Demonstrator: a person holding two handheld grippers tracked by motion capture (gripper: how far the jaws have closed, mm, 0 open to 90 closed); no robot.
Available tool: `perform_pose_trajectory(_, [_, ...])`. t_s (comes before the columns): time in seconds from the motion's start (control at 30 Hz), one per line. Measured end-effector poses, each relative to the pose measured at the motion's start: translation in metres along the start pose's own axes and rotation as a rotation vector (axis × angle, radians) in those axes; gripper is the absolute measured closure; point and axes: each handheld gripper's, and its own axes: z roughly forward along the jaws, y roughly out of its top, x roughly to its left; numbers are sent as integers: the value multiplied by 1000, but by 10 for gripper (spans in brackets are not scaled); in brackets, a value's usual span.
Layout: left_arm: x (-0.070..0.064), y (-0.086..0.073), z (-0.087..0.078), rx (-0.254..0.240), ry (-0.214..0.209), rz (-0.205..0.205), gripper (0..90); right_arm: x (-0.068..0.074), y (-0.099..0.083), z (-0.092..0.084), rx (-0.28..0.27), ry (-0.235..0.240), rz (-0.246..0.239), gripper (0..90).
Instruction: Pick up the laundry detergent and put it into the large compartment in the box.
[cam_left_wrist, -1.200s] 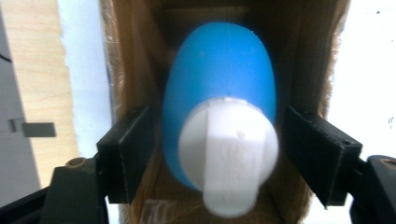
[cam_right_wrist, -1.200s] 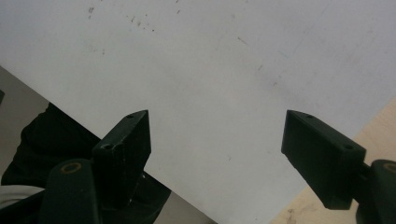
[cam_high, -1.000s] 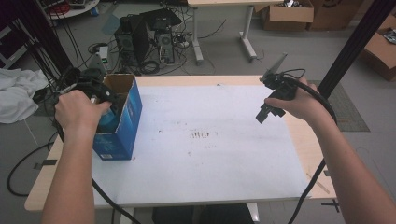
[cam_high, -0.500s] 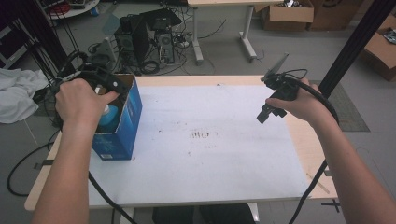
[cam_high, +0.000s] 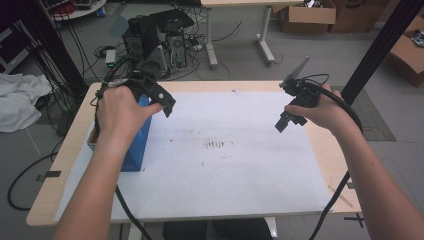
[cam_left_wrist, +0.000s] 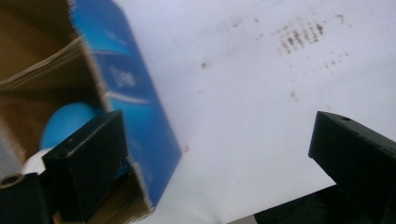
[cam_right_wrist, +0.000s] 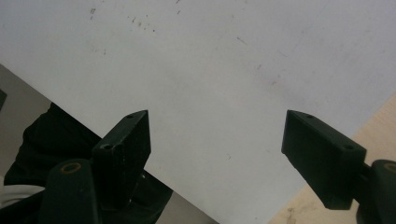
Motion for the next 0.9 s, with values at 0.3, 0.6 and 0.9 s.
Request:
perform_pose_trajectory(0.3, [-41,10,21,-25,-72,125,26,-4,-1,2,9,1,6,234])
perform_pose_trajectory(0.6, [-70,15,42,-4,-76,203,7,-7,-4,2,7,2,17,234])
perform_pose_trajectory(0.9, [-76,17,48,6,-64,219,1,-9,-6,3,8,6,19,233])
